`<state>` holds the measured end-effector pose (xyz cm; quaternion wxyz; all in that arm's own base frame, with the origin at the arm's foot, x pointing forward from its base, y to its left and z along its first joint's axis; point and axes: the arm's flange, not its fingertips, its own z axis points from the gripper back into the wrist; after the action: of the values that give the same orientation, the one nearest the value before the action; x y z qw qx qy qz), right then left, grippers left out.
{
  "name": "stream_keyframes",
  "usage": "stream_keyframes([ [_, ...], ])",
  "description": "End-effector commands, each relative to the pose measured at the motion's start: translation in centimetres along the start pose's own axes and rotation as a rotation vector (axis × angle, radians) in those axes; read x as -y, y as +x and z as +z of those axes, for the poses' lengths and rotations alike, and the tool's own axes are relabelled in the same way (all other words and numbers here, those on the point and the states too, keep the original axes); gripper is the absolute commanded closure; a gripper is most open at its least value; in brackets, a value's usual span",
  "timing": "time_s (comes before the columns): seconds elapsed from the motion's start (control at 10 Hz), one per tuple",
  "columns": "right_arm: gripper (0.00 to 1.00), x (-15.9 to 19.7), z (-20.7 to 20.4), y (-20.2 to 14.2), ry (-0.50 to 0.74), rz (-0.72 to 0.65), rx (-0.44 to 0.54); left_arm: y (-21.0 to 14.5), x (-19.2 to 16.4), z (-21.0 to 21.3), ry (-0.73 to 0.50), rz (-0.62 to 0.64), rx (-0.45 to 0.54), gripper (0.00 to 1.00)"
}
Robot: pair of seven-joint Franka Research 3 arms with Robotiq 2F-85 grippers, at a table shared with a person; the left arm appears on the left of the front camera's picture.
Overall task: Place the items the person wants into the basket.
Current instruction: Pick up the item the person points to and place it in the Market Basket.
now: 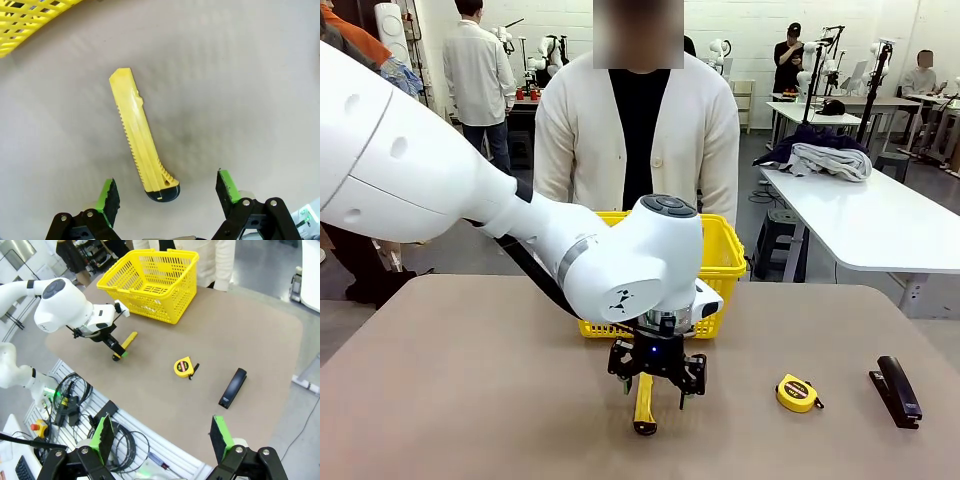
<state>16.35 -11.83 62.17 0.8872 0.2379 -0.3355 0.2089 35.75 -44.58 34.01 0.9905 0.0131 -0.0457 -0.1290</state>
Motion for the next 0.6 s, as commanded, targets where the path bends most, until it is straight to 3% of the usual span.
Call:
stream_keyframes([
  [0.0, 0.0, 0.0, -0.1, 0.0, 0.021, 0.012, 0.004, 0.8, 0.6, -0.6, 0.04, 0.052, 0.04, 0.0],
  [0.2, 0.0, 0.0, -0.1, 0.0, 0.021, 0.012, 0.004, 1.1, 0.0, -1.6, 0.081, 0.075, 0.034, 0.0],
  [0.5, 0.0, 0.0, -0.1, 0.0, 0.021, 0.012, 0.004, 1.5, -0.9, -2.5, 0.04, 0.143, 0.026, 0.0],
])
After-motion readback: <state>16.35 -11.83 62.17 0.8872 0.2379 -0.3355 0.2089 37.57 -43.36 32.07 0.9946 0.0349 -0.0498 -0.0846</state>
